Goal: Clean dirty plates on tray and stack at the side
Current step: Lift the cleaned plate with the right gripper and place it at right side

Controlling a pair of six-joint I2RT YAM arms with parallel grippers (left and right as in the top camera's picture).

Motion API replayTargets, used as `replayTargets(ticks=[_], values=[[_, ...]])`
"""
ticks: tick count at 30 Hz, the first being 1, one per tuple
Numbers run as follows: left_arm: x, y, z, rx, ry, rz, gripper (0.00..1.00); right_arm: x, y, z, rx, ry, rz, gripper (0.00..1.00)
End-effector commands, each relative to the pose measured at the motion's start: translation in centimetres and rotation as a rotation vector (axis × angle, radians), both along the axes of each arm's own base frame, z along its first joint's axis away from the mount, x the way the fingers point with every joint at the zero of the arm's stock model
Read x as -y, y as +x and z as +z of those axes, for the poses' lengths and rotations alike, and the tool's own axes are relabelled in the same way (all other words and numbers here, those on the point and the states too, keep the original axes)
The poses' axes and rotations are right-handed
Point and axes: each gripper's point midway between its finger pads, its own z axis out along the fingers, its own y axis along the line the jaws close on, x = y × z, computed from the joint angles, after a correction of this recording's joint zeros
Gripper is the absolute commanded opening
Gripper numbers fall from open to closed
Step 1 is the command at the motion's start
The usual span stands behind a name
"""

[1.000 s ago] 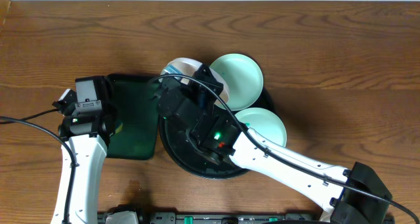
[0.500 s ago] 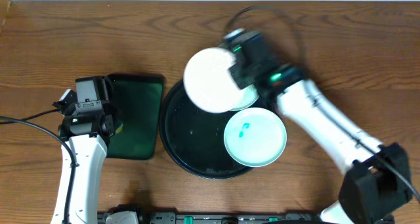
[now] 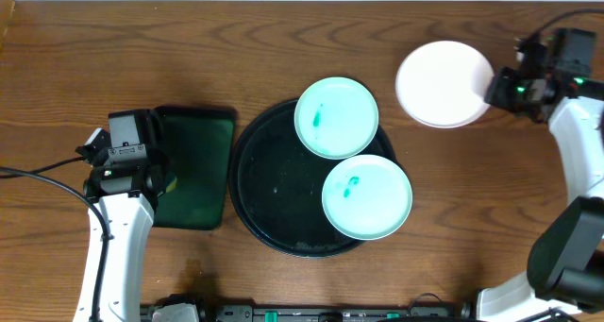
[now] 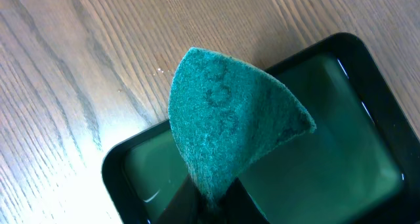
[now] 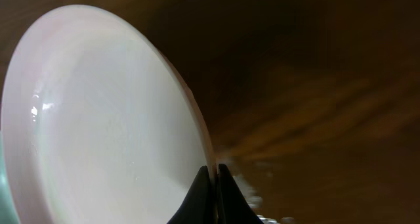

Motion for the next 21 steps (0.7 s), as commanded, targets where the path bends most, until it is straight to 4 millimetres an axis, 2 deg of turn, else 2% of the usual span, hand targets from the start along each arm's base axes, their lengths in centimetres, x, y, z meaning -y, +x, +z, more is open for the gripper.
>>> replayTargets(ticks=[1, 4, 10, 11, 12, 13, 15, 21], values=[[-0.2, -0.2, 0.2, 0.0, 0.008, 0.001, 0.07, 1.7, 0.1, -2.2, -0.043, 0.056, -0.043, 0.01], [-0.2, -0.2, 0.2, -0.001, 0.008, 0.001, 0.07, 3.4, -0.2, -4.5, -0.091, 0.063, -0.087, 0.01], [-0.2, -0.2, 0.2, 0.0, 0.008, 0.001, 0.07, 4.1, -0.3, -7.4, -0.147, 0.063, -0.105, 0.01], [-0.2, -0.2, 0.2, -0.001, 0.008, 0.001, 0.07, 4.2, -0.4, -7.5, -0.152, 0.057, -0.108, 0.09], [-0.2, -0.2, 0.2, -0.001, 0.008, 0.001, 0.07, 4.0, -0.4, -7.7, -0.157, 0.059, -0.104, 0.22], [-0.2, -0.2, 0.2, 0.0, 0.008, 0.001, 0.07, 3.7, -0.3, -7.6, -0.153, 0.073, -0.095, 0.32], [-0.2, -0.2, 0.2, 0.0, 0.008, 0.001, 0.07, 2.3, 0.0, -7.1, -0.127, 0.134, -0.046, 0.43], [0.0, -0.1, 0.1, 0.002, -0.005, -0.005, 0.07, -4.2, 1.2, -2.5, 0.014, 0.373, 0.162, 0.51]])
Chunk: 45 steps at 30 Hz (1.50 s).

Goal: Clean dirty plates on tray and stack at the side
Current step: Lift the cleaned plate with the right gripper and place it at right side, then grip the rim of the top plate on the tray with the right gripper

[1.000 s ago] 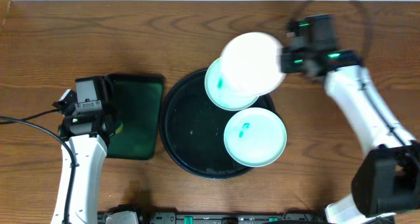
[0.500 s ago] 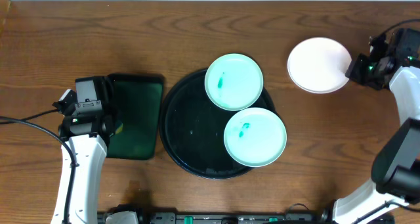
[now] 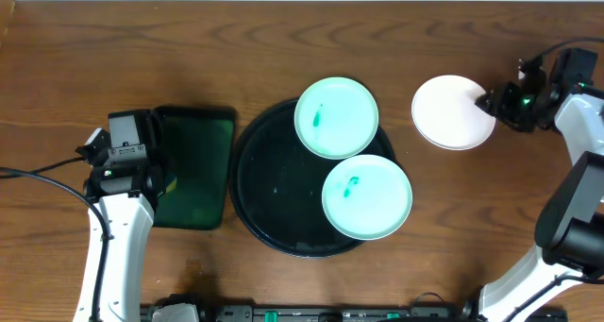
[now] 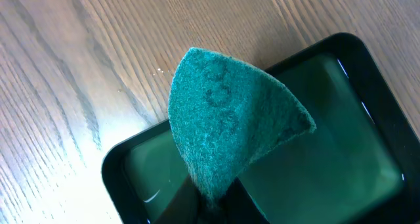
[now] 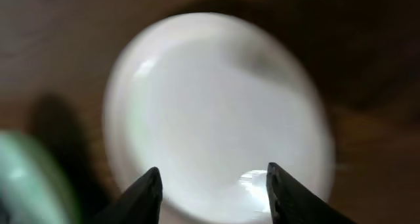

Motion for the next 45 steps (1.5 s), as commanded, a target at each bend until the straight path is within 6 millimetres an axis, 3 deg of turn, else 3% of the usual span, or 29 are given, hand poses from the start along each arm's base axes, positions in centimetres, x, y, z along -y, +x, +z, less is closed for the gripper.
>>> replayTargets(ticks=[1, 4, 11, 15, 18, 20, 24, 32, 38, 43, 45], values=[[0.1, -0.1, 0.1, 0.003, -0.008, -0.007, 0.07, -5.5, 0.9, 4.4, 0.132, 0.162, 0.152, 0.52], [0.1, 0.0, 0.1, 0.004, -0.01, -0.008, 0.07, -9.6, 0.9, 5.0, 0.134, 0.161, 0.233, 0.64], [0.1, -0.1, 0.1, 0.002, -0.01, -0.008, 0.08, -17.5, 0.1, 1.3, -0.013, -0.073, 0.244, 0.64], [0.1, -0.1, 0.1, 0.002, -0.01, -0.008, 0.08, -20.4, -0.8, 0.1, -0.06, -0.192, 0.176, 0.6], [0.1, -0.1, 0.1, 0.002, -0.01, -0.008, 0.07, -22.3, -1.6, -0.1, -0.065, -0.232, 0.163, 0.51], [0.1, -0.1, 0.1, 0.002, -0.01, -0.008, 0.07, -22.7, -2.0, -0.3, -0.068, -0.282, 0.155, 0.5], [0.1, -0.1, 0.0, 0.001, -0.01, -0.008, 0.07, -21.5, -2.9, -0.6, -0.081, -0.442, 0.089, 0.55], [0.1, -0.1, 0.0, 0.002, -0.01, -0.008, 0.08, -21.4, -3.6, -1.5, -0.109, -0.47, 0.098, 0.54], [0.1, -0.1, 0.0, 0.001, -0.01, -0.009, 0.07, -23.9, -4.1, -4.3, -0.173, -0.353, 0.158, 0.37], [0.1, -0.1, 0.0, 0.001, -0.01, -0.009, 0.07, -24.1, -4.0, -4.7, -0.176, -0.345, 0.164, 0.25], [0.1, -0.1, 0.0, 0.002, -0.01, -0.009, 0.07, -24.3, -3.8, -4.6, -0.165, -0.341, 0.166, 0.08]])
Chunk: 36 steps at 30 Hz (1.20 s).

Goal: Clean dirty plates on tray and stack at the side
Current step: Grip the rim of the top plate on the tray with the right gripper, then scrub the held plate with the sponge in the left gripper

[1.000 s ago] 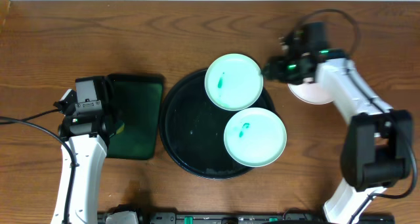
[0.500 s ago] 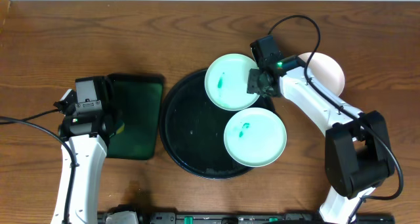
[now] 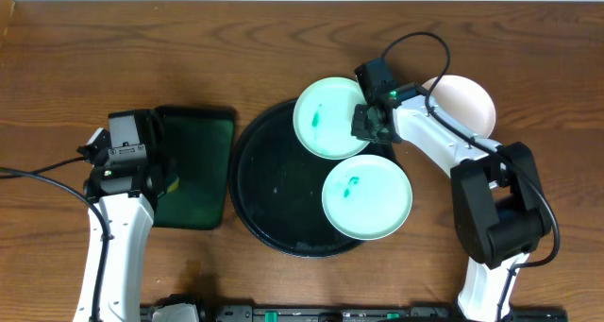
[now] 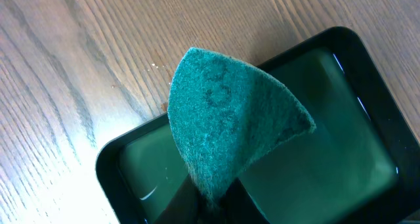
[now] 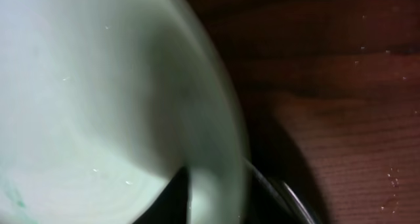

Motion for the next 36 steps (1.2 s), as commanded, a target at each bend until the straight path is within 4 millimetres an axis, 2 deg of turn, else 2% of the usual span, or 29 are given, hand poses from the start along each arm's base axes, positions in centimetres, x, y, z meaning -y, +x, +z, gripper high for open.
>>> replayTargets(ticks=[1, 4, 7, 10, 11, 12, 14, 19, 24, 31, 36], values=[[-0.2, -0.2, 0.2, -0.001, 0.009, 0.001, 0.08, -0.7, 0.3, 0.4, 0.013, 0.027, 0.011, 0.01], [0.3, 0.0, 0.0, -0.001, -0.016, -0.033, 0.07, -1.7, 0.3, 0.6, 0.014, 0.066, 0.069, 0.01], [1.9, 1.0, -0.1, 0.01, -0.066, -0.151, 0.07, -3.9, 0.4, 1.2, 0.032, 0.161, 0.189, 0.01], [4.1, 2.2, 0.0, 0.041, -0.125, -0.285, 0.07, -7.2, 0.2, 2.3, 0.07, 0.289, 0.346, 0.01], [5.6, 2.7, 0.2, 0.06, -0.16, -0.366, 0.07, -8.3, -0.2, 2.7, 0.078, 0.324, 0.399, 0.01], [6.2, 2.9, 0.2, 0.067, -0.17, -0.395, 0.07, -8.6, -0.3, 2.7, 0.077, 0.324, 0.408, 0.01], [8.2, 3.5, 0.5, 0.088, -0.194, -0.502, 0.07, -9.1, -0.9, 2.4, 0.068, 0.304, 0.421, 0.01], [11.6, 3.6, 0.3, 0.078, -0.22, -0.578, 0.07, -10.7, -3.0, -0.3, 0.001, 0.249, 0.444, 0.01], [14.9, 3.3, -1.2, 0.029, -0.277, -0.6, 0.07, -10.8, -4.9, -2.4, -0.087, 0.225, 0.437, 0.01], [20.2, 3.2, -4.8, -0.069, -0.309, -0.707, 0.07, -9.9, -5.5, -2.7, -0.122, 0.204, 0.441, 0.02], [23.8, 4.5, -6.8, -0.054, -0.31, -0.791, 0.08, -9.9, -5.4, -2.7, -0.116, 0.2, 0.44, 0.01]])
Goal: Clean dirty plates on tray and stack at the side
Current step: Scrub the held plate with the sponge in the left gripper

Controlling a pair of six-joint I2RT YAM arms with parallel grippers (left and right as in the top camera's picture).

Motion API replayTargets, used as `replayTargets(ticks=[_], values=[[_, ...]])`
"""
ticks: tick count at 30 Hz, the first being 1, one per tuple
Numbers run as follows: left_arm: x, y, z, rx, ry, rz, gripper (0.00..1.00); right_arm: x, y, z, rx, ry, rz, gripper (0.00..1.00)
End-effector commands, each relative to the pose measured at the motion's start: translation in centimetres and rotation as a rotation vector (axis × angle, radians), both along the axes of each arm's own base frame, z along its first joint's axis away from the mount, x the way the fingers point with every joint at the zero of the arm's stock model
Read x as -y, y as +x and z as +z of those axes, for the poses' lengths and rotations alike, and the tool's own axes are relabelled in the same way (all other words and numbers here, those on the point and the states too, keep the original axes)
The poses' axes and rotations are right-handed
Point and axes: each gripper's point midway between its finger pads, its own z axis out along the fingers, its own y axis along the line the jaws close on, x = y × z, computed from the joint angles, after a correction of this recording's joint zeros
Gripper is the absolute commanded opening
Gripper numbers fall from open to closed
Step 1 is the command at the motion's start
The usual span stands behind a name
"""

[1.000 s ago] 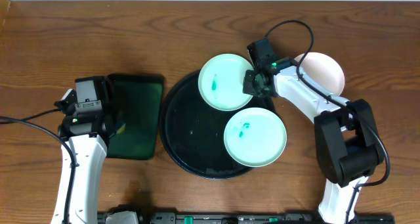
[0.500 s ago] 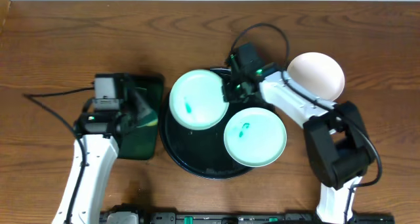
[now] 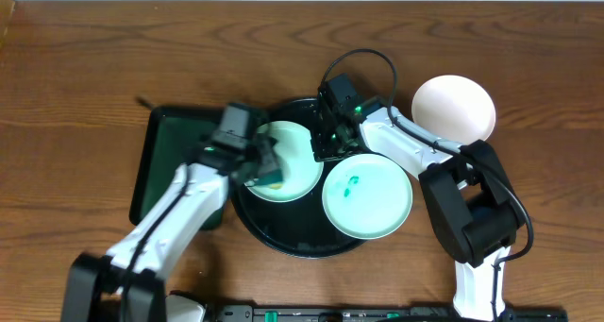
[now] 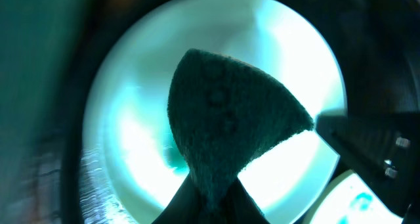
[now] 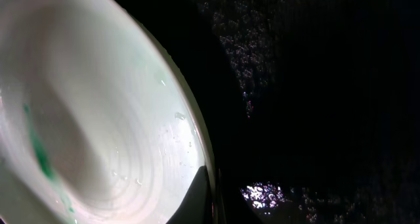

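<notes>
A mint-green plate (image 3: pixel 294 150) with a green stain (image 5: pixel 38 152) lies on the left half of the round black tray (image 3: pixel 283 229). My right gripper (image 3: pixel 327 144) is shut on its right rim (image 5: pixel 197 145). My left gripper (image 3: pixel 265 167) is shut on a dark green scouring pad (image 4: pixel 230 119), which is over the plate's face (image 4: pixel 131 138); whether pad and plate touch cannot be told. A second stained green plate (image 3: pixel 367 196) sits on the tray's right side. A white plate (image 3: pixel 455 107) lies on the table to the right.
A dark green rectangular basin (image 3: pixel 151 166) of water stands left of the tray, partly under my left arm. The second plate's rim (image 4: pixel 348 196) shows at the lower right of the left wrist view. Bare wooden table (image 3: pixel 142 58) lies behind.
My left gripper with the pad has moved from over the basin to the plate on the tray. The plate held by my right gripper is now lower and further left on the tray.
My right gripper was shut on the white plate at the far right, then stood open with the plate on the table. It then reached the upper green plate's rim. The left gripper kept the pad over the basin until it came to the plate now.
</notes>
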Motion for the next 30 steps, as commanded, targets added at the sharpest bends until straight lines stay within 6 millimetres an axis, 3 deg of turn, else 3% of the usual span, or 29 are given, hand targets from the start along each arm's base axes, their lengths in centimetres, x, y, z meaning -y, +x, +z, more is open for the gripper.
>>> replayTargets(ticks=[1, 3, 7, 14, 22, 30], values=[[1.4, 0.5, -1.1, 0.003, -0.01, -0.012, 0.12, 0.9, -0.5, -1.3, -0.022, -0.044, 0.006, 0.01], [1.5, 1.2, -1.4, 0.021, -0.008, -0.009, 0.26, 0.9, -0.5, -1.3, -0.025, -0.046, 0.006, 0.01], [0.0, 2.2, -1.4, 0.064, 0.07, 0.036, 0.38, 0.9, -0.6, -1.3, -0.027, -0.047, 0.009, 0.01], [0.1, 1.6, -1.7, 0.046, 0.083, 0.018, 0.39, 0.7, -0.5, -1.2, -0.018, -0.042, 0.01, 0.01], [1.9, 1.8, -2.0, 0.067, 0.074, -0.024, 0.39, 0.8, -0.4, -1.2, -0.019, -0.043, 0.007, 0.01], [1.5, 1.4, -5.2, 0.001, 0.133, -0.025, 0.39, 0.7, -0.6, -1.3, -0.022, -0.045, 0.011, 0.01]])
